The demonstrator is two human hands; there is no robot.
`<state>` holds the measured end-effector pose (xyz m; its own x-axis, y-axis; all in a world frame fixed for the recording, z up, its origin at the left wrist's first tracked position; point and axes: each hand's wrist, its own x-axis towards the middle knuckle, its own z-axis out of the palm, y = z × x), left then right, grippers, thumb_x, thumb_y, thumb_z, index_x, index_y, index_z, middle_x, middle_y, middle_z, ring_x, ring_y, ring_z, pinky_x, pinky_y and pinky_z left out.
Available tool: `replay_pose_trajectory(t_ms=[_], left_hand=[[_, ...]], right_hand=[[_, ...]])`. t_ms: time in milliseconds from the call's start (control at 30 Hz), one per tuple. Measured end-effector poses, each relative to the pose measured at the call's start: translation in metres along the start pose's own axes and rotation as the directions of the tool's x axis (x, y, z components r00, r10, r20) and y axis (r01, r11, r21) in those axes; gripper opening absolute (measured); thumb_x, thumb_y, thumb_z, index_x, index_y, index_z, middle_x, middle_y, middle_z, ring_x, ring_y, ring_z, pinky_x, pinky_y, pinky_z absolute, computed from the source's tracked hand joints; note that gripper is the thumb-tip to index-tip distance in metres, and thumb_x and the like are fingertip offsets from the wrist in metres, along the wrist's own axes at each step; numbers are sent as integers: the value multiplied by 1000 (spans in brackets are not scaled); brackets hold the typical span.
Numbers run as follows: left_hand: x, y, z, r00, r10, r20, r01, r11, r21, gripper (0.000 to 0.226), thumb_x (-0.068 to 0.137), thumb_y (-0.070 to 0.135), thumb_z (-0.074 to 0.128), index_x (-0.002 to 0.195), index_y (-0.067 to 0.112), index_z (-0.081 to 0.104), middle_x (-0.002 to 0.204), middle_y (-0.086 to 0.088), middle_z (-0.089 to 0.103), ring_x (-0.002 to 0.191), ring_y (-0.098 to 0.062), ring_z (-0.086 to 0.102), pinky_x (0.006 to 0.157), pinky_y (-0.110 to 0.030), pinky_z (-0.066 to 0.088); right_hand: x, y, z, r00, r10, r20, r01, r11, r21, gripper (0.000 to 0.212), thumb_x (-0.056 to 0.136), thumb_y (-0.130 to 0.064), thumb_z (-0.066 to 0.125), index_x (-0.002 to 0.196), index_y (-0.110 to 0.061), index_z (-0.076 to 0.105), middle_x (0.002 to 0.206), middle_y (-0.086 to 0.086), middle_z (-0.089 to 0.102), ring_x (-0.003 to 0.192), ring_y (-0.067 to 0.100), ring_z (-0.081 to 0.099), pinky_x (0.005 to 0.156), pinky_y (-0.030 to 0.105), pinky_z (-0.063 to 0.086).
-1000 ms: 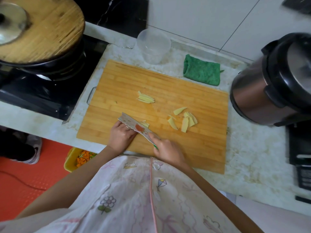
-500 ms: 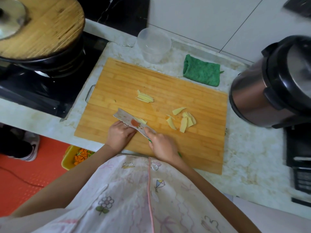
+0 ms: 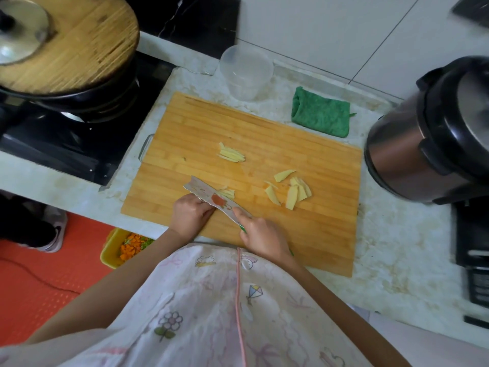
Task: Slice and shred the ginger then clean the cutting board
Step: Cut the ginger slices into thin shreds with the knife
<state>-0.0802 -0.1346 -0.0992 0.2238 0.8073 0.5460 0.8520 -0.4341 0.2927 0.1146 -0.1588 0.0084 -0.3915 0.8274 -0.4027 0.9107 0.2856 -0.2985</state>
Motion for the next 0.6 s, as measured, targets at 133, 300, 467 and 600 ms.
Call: replay_pose_trajectory(t_ms=[133, 300, 467, 600], left_hand=[[3, 3, -2, 1000, 7, -14, -7, 1000, -5, 57, 102, 35, 37, 65, 15, 75, 62, -5, 68, 49, -24, 62, 45, -23, 45], [2, 2, -3, 1000, -5, 6, 5, 1000, -16, 57, 102, 36, 37, 65, 14, 75, 63, -6, 69, 50, -24, 63, 46, -24, 47], [4, 4, -4, 1000, -12, 21, 13, 1000, -22, 48, 99, 32, 44, 66, 14, 74, 63, -4, 68, 54, -24, 62, 53, -24, 45], [6, 7, -7, 999, -33, 9, 33, 999, -37, 54, 101, 33, 39, 65, 14, 73, 58, -4, 63, 51, -24, 59, 53, -24, 43]], right_hand=[[-3, 2, 1, 1000, -3, 9, 3, 1000, 4, 54, 94, -11, 43, 144, -24, 29, 76, 5, 55, 59, 22, 45, 52, 31, 35], [-2, 3, -1, 1000, 1, 17, -1, 1000, -1, 54, 94, -12, 44, 144, -25, 27, 83, 7, 63, 59, 21, 45, 51, 30, 33], [7, 2, 3, 1000, 17, 0, -17, 1000, -12, 55, 91, -7, 45, 142, -23, 31, 81, 8, 65, 59, 24, 49, 50, 32, 39], [20, 0, 3, 998, -31, -48, 31, 999, -16, 53, 90, -8, 48, 140, -23, 35, 77, 8, 65, 61, 26, 56, 50, 33, 43]])
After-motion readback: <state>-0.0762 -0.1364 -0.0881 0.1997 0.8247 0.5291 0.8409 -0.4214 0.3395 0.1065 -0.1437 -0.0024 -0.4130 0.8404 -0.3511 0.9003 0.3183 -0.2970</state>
